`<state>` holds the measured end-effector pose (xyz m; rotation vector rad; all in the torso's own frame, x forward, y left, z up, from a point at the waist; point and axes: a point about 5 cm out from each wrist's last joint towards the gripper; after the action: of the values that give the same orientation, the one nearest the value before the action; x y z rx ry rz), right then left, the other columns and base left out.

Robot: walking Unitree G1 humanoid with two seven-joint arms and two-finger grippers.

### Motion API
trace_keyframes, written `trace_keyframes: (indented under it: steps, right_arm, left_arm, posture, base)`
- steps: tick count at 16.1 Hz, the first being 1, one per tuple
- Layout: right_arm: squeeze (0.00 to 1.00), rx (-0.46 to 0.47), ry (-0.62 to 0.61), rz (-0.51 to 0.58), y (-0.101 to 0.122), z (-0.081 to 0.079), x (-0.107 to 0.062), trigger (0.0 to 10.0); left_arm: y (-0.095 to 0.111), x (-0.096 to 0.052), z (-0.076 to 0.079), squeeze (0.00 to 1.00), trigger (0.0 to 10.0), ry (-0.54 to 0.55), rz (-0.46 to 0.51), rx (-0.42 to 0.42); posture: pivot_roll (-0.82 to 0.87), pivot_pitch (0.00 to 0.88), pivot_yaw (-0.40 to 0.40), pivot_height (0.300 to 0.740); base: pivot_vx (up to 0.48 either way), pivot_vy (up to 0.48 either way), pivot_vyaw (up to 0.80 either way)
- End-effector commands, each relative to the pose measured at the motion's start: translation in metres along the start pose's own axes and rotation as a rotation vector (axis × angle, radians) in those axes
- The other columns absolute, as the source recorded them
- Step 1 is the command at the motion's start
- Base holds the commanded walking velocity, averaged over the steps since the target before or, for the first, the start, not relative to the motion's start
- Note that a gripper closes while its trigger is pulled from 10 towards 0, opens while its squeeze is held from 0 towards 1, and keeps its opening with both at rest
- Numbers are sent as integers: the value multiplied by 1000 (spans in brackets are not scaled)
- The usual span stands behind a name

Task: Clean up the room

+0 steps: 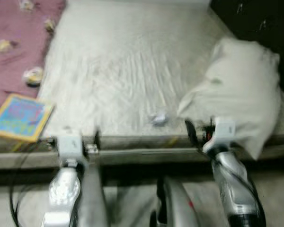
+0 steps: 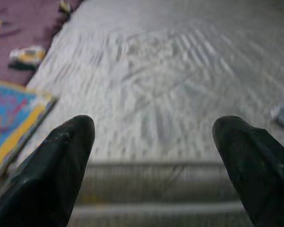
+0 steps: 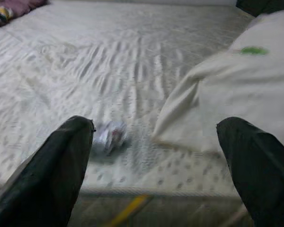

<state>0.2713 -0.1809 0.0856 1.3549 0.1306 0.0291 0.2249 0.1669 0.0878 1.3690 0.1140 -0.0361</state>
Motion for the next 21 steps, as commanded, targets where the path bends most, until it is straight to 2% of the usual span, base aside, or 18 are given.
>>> trace_keyframes:
  steps: [1, 5, 6, 9, 14, 18, 21]
  right_arm:
    - [0, -3, -3, 19, 5, 2, 1, 10000]
    - [0, -3, 3, 20, 5, 1, 1, 10000]
    - [0, -51, 35, 17, 5, -1, 0, 10000]
    - [0, -57, 51, 35, 7, -4, 0, 10000]
    - [0, -52, 44, 31, 7, -2, 3, 10000]
    - [0, -99, 80, 22, 8, -8, 7, 10000]
    - [0, -52, 98, -2, 0, -13, 8, 10000]
  left_arm:
    - [11, 5, 2, 0, 10000, -19, 40, 4]
    - [13, 4, 1, 0, 10000, -19, 48, -19]
    - [13, 4, 0, 0, 10000, -20, 52, -27]
    - [13, 4, 2, 0, 10000, -25, 49, -29]
    - [13, 6, 3, 0, 10000, -28, 47, -36]
    - [16, 9, 0, 0, 10000, -41, 54, -16]
    - [19, 10, -3, 0, 10000, -34, 55, -22]
  posture:
    - [19, 136, -98, 588]
    - [18, 140, -103, 588]
    - [18, 142, -103, 588]
    - [19, 142, -106, 588]
    - [18, 145, -112, 588]
    - [5, 155, -126, 588]
    - [12, 153, -96, 588]
  base:
    - [0, 0, 0]
    - [0, 0, 0]
    - [262, 0, 0]
    - [280, 0, 777]
    - [280, 0, 0]
    - [0, 0, 0]
    - [0, 0, 0]
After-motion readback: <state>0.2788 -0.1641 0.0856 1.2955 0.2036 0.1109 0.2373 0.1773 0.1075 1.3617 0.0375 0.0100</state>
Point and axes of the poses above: a point about 5 cm out from each wrist's last joint towards the gripper, its own x axis pointing out of the wrist towards the gripper, its own y axis along the axis of the wrist's last joint, z = x × y, and after that the axes turned 15 degrees about -x, right-handed
